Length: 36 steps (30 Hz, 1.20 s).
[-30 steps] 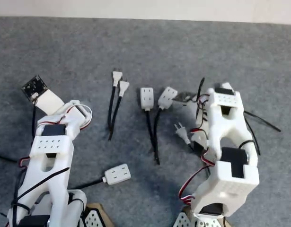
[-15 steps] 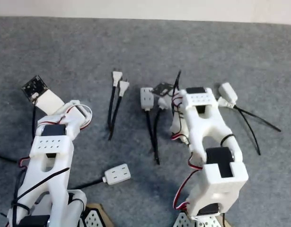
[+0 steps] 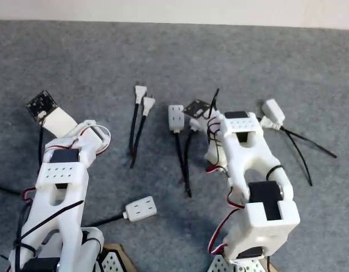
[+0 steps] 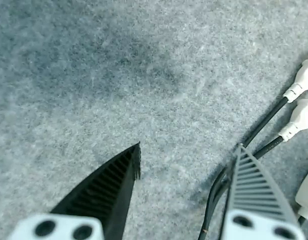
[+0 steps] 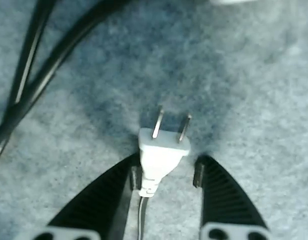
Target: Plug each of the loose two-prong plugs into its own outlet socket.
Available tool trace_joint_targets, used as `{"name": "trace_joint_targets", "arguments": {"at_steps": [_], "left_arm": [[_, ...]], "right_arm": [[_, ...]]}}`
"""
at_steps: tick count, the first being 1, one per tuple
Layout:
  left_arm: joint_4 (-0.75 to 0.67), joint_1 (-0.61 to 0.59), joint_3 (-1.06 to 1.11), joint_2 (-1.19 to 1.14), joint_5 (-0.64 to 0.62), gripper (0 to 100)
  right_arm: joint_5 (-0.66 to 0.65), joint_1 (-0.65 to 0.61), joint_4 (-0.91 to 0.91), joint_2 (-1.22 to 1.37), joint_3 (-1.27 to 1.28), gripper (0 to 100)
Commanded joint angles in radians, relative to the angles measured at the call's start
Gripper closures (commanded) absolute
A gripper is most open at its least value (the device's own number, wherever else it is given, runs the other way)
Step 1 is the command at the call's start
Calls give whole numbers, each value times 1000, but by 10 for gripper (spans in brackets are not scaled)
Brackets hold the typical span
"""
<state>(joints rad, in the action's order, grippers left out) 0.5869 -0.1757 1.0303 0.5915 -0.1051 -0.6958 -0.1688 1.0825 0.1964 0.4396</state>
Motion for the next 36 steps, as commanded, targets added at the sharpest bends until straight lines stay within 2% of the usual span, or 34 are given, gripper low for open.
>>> {"name": "trace_joint_targets", "arguments": {"at_steps": [1, 9, 16, 32, 36], "left_arm": [[-15, 12, -5, 2, -9, 712], [-15, 12, -5, 2, -9, 712], [-15, 12, -5, 2, -9, 712], [-15, 12, -7, 2, -9, 712], [-15, 12, -7, 2, -9, 712]], "right_arm": [[54, -2, 25, -8, 25, 845], [104, -1, 50, -13, 71, 845], [106, 88, -35, -15, 130, 845], [104, 56, -117, -170, 328, 852], [104, 33, -125, -170, 326, 950]]}}
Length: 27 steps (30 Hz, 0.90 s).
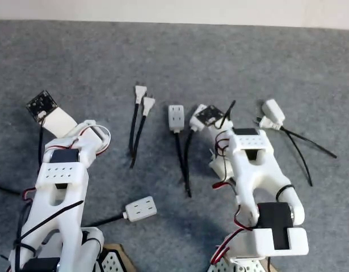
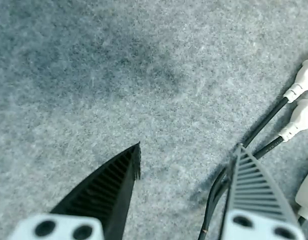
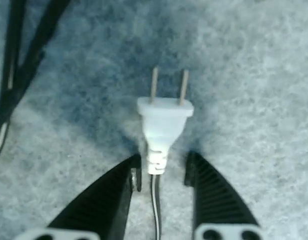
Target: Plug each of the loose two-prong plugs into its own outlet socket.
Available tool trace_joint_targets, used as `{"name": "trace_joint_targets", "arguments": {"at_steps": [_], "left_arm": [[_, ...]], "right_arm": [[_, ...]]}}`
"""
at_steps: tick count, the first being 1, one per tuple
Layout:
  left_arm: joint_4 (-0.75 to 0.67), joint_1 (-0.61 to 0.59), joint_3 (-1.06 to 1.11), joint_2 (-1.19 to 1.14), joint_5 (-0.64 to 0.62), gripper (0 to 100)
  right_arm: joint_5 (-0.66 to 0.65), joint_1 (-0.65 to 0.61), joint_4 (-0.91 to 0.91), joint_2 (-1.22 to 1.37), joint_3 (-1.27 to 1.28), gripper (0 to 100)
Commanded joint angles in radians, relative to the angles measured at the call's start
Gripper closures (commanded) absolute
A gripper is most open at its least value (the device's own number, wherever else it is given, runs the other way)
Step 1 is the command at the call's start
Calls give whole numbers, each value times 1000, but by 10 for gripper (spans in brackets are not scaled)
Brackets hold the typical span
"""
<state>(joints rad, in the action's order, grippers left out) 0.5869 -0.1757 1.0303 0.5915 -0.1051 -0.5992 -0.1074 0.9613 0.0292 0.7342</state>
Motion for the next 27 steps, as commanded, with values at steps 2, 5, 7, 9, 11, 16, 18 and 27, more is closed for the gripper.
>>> {"name": "trace_joint_targets", "arguments": {"at_steps": [2, 5, 7, 9, 11, 16, 18, 27], "left_arm": [[-14, 12, -7, 2, -9, 712], [-11, 12, -7, 2, -9, 712], [-11, 12, -7, 2, -9, 712], [-11, 12, -7, 2, -9, 712], [-11, 12, -7, 2, -9, 712], [-11, 12, -7, 2, -9, 712], [-11, 12, -7, 2, -9, 712], [-12, 12, -7, 2, -9, 712]], "right_arm": [[9, -59, -38, -4, 31, 995], [9, -85, -67, -4, 31, 980], [9, -87, -73, -4, 31, 967], [8, -87, -73, -4, 30, 940], [8, -87, -68, -5, 30, 897], [8, -84, -67, -7, 30, 797], [5, -85, -68, -8, 30, 793], [9, -87, -73, -4, -28, 793]]}}
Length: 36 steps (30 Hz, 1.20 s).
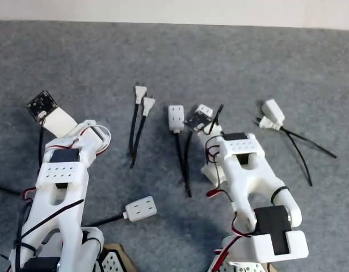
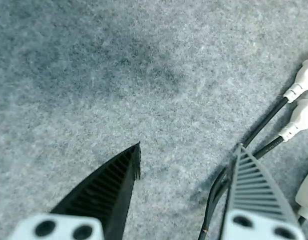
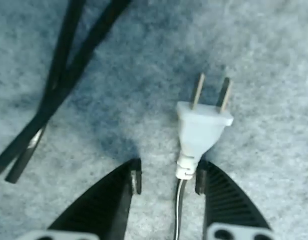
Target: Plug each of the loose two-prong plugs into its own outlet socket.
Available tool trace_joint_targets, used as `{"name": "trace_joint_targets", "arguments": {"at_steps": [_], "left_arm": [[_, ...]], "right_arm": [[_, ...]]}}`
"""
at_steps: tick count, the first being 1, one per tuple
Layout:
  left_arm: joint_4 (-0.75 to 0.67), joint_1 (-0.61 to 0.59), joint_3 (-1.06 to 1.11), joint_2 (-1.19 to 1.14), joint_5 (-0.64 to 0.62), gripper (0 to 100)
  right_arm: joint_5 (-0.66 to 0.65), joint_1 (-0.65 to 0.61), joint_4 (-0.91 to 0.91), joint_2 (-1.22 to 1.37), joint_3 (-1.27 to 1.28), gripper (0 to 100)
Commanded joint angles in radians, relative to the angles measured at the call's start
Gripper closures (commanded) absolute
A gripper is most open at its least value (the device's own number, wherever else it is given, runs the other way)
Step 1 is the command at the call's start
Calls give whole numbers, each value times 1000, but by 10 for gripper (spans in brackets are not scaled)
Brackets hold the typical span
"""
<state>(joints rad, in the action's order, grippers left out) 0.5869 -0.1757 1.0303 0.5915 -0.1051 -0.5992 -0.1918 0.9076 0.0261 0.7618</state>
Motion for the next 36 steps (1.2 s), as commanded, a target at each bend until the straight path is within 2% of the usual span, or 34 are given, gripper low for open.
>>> {"name": "trace_joint_targets", "arguments": {"at_steps": [1, 22, 33, 36], "left_arm": [[-12, 12, -7, 2, -9, 712], [-14, 13, -5, 2, -9, 712], [-15, 13, -5, 2, -9, 712], [-15, 13, -5, 2, -9, 712]], "right_arm": [[9, -2, -19, 1, -65, 793], [3, 2, -107, -2, -137, 794], [3, 2, -108, -7, -140, 998], [2, -1, -97, -7, -173, 994]]}}
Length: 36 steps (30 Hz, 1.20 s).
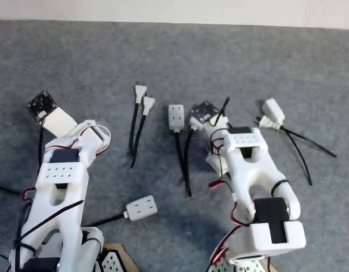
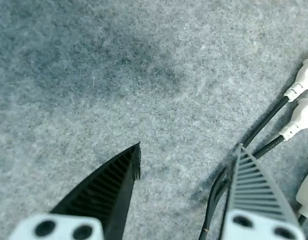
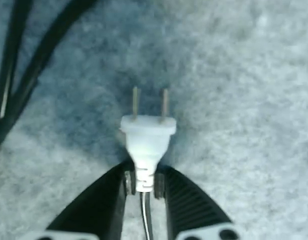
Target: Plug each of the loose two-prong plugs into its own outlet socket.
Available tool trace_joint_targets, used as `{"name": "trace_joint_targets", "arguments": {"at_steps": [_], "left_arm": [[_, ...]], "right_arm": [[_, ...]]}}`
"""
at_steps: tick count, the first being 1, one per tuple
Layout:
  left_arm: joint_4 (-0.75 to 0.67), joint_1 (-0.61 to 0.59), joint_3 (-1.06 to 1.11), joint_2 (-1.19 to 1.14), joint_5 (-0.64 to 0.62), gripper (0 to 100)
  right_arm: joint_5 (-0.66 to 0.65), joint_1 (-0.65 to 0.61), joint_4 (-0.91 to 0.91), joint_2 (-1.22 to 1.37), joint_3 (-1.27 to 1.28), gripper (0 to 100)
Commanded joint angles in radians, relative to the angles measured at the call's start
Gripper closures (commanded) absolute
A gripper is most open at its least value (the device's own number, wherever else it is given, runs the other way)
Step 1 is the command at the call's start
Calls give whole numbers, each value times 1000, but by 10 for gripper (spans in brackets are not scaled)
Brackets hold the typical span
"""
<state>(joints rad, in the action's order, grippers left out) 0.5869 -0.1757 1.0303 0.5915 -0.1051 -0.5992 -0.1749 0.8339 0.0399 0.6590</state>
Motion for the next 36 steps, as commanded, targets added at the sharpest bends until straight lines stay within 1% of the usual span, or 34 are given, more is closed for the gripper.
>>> {"name": "trace_joint_targets", "arguments": {"at_steps": [1, 3, 7, 9, 12, 15, 17, 19, 22, 23, 25, 28, 31, 34, 36], "left_arm": [[-15, 13, -5, 2, -9, 712], [-15, 13, -5, 2, -9, 712], [-15, 13, -7, 2, -9, 712], [-15, 18, -7, 2, -9, 712], [-14, 41, -7, 8, -9, 712], [-9, 47, -8, 12, -9, 712], [-3, 36, -18, 13, -9, 712], [91, 18, -68, 13, 34, 712], [295, 18, -170, 13, 110, 708], [339, 19, -188, 13, 129, 708], [374, 18, -202, 13, 192, 694], [393, 21, -186, 13, 298, 643], [390, 35, -163, 33, 350, 623], [399, 105, -140, 137, 391, 622], [434, 165, -110, 251, 400, 621]], "right_arm": [[2, -18, -4, -21, -88, 995], [2, -18, 76, -21, -143, 995], [8, -19, 390, -88, -349, 995], [12, -21, 507, -171, -458, 995], [60, -24, 582, -348, -575, 995], [63, -107, 630, -521, -530, 995], [71, -206, 604, -631, -400, 995], [94, -315, 524, -736, -231, 995], [172, -435, 326, -885, 48, 995], [195, -461, 255, -924, 142, 995], [226, -512, 105, -987, 318, 995], [259, -558, -36, -1017, 509, 995], [262, -558, -45, -1015, 535, 995], [267, -562, -51, -1015, 545, 995], [269, -561, -61, -1017, 582, 995]]}}
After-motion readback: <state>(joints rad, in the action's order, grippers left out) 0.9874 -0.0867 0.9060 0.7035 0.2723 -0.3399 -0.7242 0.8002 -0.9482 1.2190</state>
